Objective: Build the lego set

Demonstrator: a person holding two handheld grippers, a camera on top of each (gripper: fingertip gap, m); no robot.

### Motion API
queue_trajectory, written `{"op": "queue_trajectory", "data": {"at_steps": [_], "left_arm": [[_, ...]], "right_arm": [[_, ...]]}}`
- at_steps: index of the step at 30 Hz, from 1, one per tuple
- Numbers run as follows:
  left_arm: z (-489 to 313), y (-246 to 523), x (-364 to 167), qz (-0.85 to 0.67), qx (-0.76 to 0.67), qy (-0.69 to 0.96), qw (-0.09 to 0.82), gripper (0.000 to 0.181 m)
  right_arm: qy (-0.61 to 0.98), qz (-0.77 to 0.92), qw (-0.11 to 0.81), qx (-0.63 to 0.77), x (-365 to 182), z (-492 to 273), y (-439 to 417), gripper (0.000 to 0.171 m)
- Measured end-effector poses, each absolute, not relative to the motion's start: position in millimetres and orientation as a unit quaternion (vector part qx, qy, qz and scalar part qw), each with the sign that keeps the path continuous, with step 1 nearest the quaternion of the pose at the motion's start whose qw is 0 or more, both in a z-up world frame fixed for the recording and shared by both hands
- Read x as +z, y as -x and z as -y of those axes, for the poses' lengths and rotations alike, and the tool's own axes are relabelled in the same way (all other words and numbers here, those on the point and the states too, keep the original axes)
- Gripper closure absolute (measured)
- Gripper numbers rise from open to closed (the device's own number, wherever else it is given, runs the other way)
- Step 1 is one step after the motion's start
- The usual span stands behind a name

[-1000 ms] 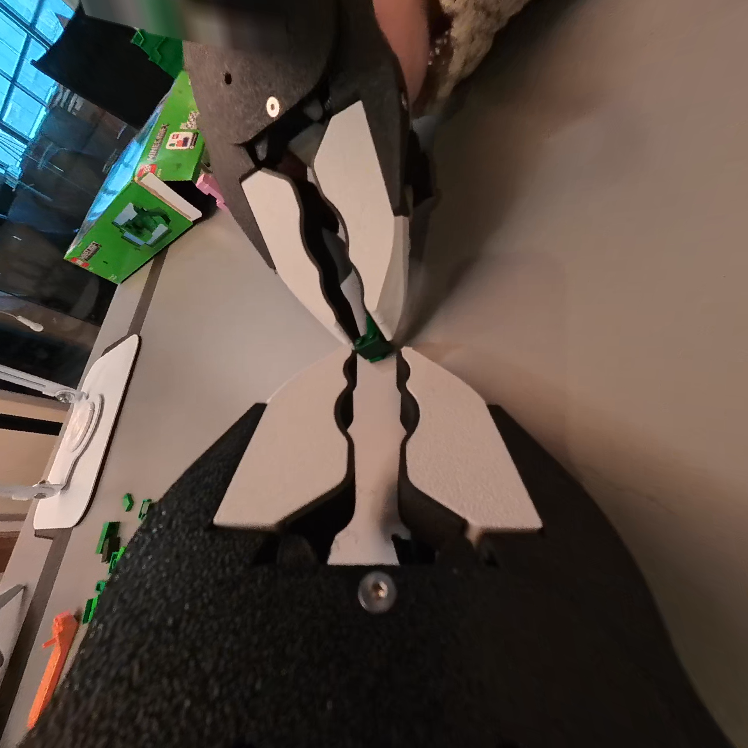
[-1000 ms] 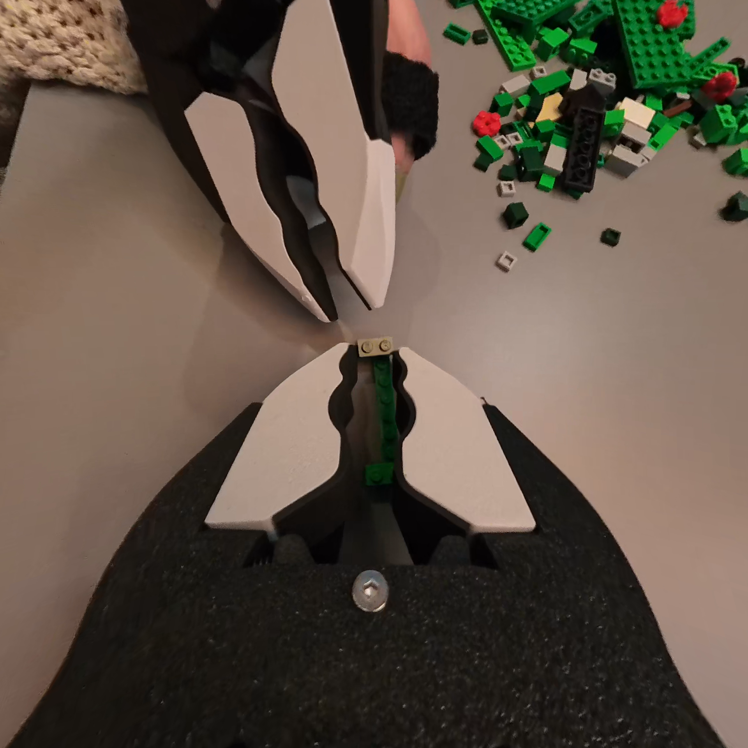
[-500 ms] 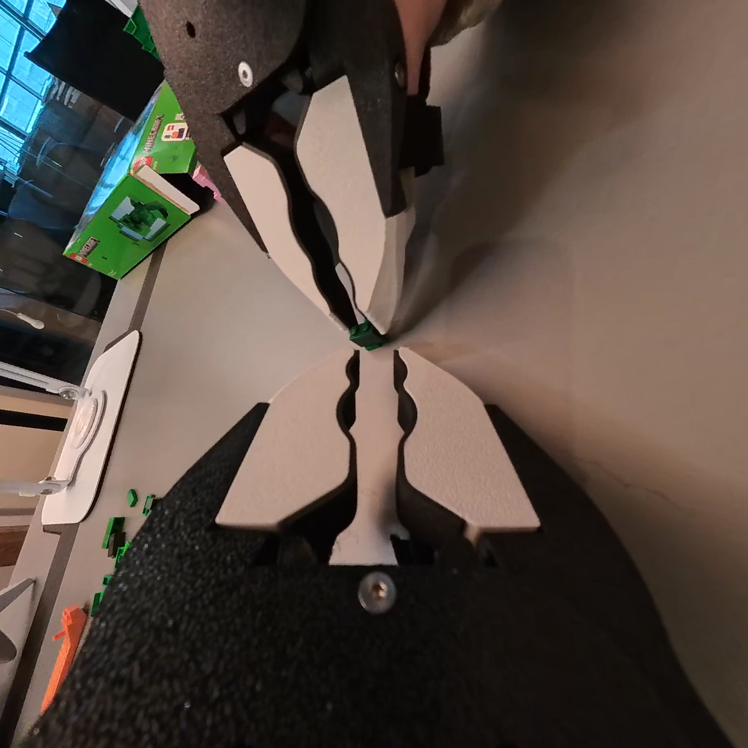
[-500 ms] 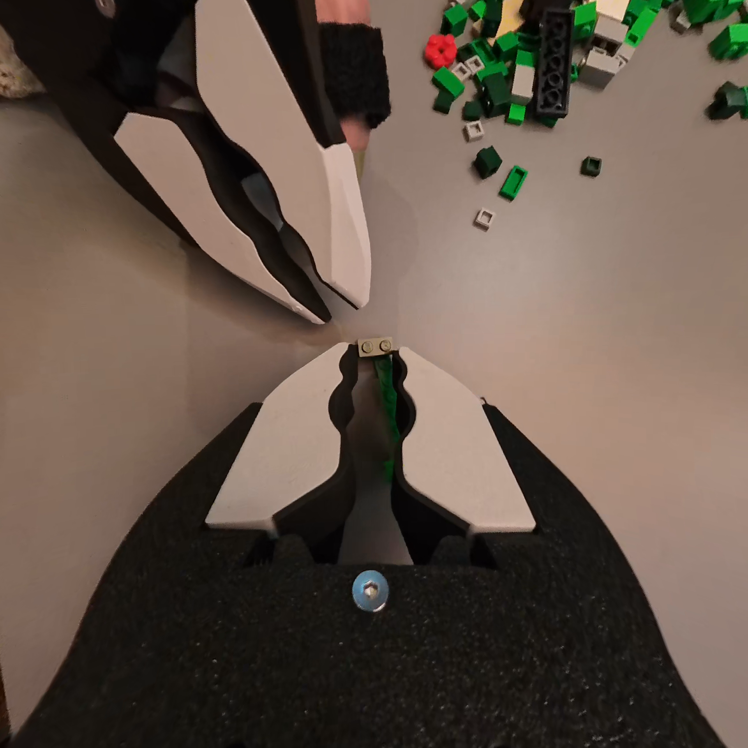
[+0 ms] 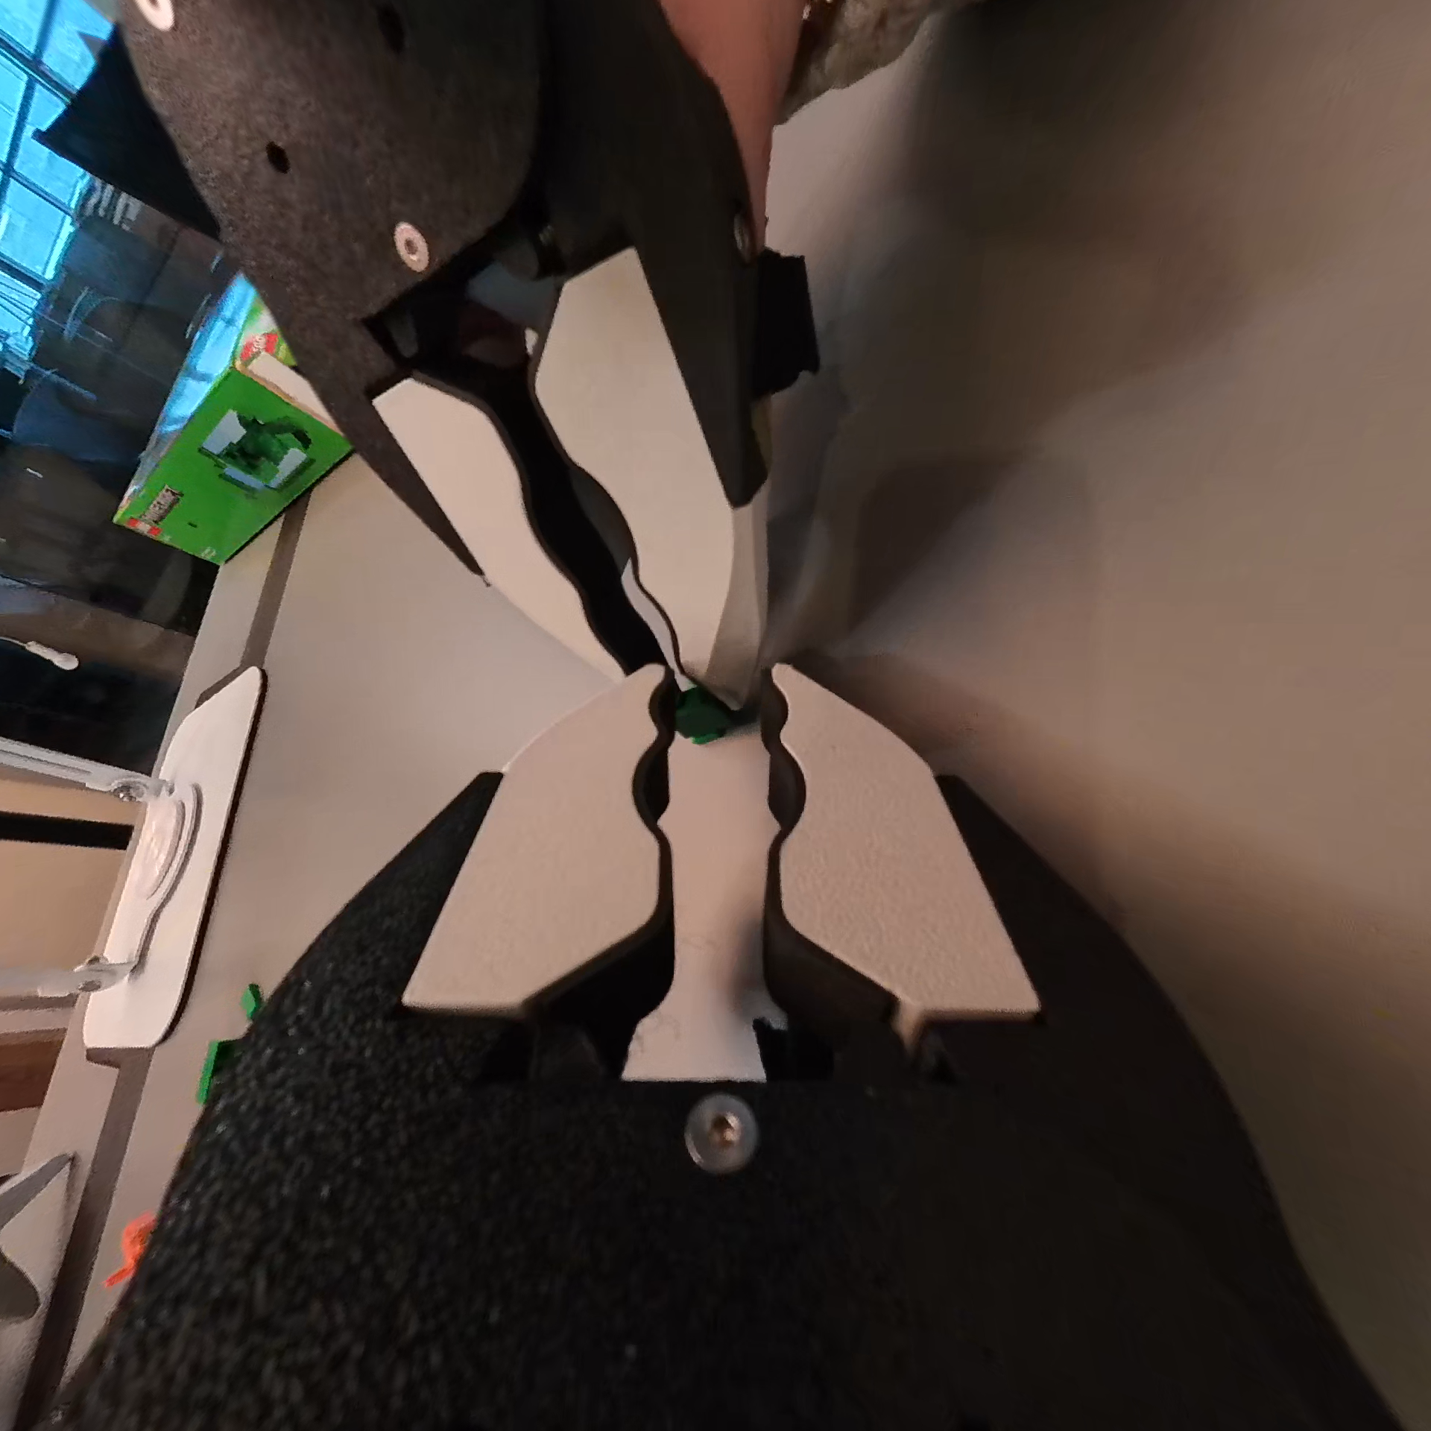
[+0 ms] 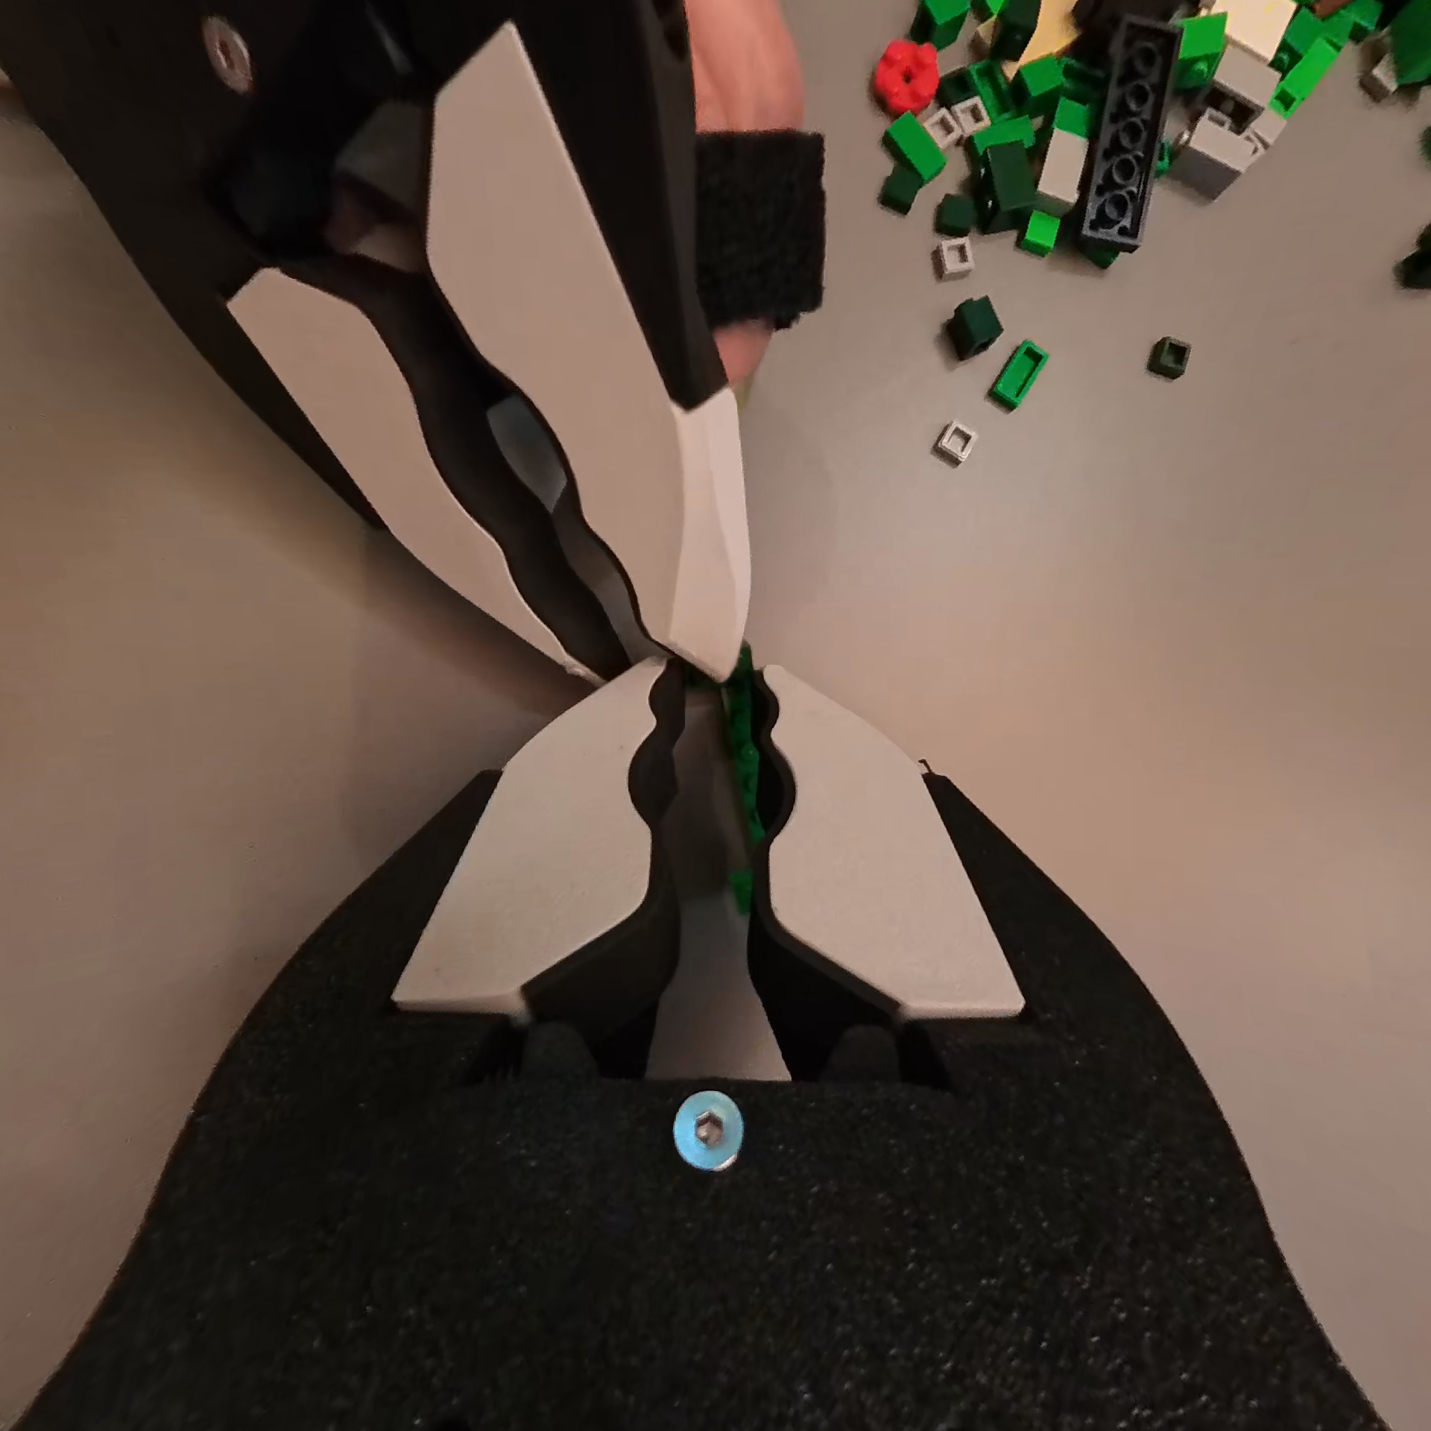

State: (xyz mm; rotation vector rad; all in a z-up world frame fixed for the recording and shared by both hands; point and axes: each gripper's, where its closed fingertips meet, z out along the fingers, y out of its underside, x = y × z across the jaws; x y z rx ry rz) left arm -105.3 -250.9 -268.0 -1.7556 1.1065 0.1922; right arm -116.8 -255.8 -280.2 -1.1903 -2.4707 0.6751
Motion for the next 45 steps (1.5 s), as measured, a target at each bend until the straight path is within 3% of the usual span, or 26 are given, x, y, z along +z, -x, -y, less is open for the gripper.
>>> {"op": "queue_trajectory", "data": {"at_steps": [14,21,26,45], "left_arm": [[252.8,111.8,-274.4,-0.448,0.081,0.753,0.475,0.169],[253.8,111.4,-274.2,-0.448,0.081,0.752,0.477,0.170],[253.6,112.4,-274.7,-0.439,0.078,0.759,0.474,0.171],[255.6,120.6,-271.5,-0.444,0.067,0.753,0.481,0.163]], "right_arm": [[0.395,0.865,0.166,0.260,-279.5,256.7,119.4,0.155],[0.354,0.886,0.125,0.273,-284.8,245.0,111.4,0.148],[0.335,0.896,0.120,0.264,-285.3,242.4,115.8,0.163],[0.360,0.875,0.105,0.305,-284.5,247.9,113.1,0.164]]}}
